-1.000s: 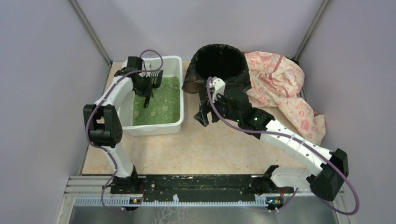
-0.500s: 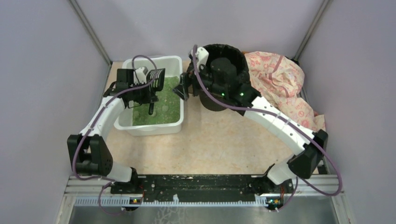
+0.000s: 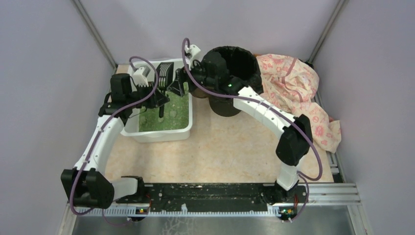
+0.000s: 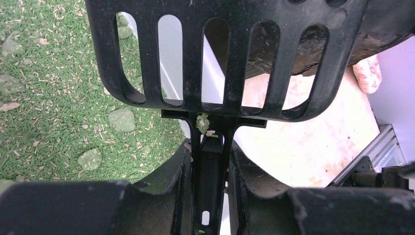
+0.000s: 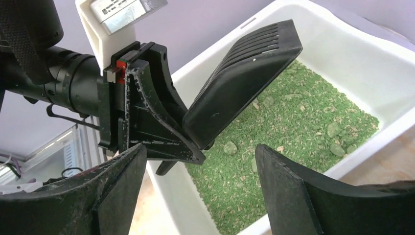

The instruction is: Clean the litter box

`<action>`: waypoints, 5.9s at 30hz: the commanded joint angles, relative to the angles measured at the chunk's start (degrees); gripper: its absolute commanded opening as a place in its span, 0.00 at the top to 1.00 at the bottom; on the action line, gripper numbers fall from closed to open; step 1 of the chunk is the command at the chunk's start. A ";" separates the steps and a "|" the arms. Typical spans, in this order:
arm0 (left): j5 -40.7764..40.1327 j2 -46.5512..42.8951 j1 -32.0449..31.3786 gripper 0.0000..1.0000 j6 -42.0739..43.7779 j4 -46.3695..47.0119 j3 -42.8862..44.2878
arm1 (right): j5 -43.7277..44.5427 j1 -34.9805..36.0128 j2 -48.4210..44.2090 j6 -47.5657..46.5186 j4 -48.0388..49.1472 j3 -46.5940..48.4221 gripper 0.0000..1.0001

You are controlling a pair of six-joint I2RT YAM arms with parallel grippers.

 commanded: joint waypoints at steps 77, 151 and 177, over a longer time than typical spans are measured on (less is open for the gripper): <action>-40.60 -13.97 -12.23 0.26 1.32 1.44 -9.09 | -14.10 0.05 21.99 23.77 27.61 23.83 1.00; 23.25 -18.15 -13.61 1.00 11.74 -14.34 -1.82 | -29.79 -12.72 -4.00 -30.65 -24.80 17.52 0.44; 19.02 -16.46 -13.72 1.00 12.39 -13.15 -5.27 | -42.01 -19.60 -12.03 -31.12 -25.95 16.94 0.44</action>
